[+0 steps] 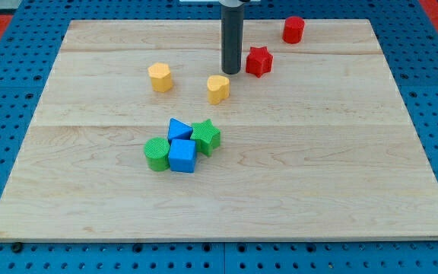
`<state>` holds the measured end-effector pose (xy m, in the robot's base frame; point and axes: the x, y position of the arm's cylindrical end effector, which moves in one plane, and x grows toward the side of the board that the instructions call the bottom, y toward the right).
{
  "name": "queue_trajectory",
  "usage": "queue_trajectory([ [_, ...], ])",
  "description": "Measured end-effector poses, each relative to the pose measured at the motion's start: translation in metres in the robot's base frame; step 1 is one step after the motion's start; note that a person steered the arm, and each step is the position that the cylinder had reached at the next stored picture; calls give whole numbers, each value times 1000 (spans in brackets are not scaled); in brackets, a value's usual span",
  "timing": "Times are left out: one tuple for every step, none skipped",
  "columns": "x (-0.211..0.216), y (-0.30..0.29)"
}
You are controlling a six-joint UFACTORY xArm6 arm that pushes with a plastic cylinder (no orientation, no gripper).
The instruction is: Move the red star below the red circle
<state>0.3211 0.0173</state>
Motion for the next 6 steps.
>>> queue_trajectory([
  [-4,15],
  [-18,14],
  [-21,40],
  [-23,75],
  [-25,99],
  [-25,83],
])
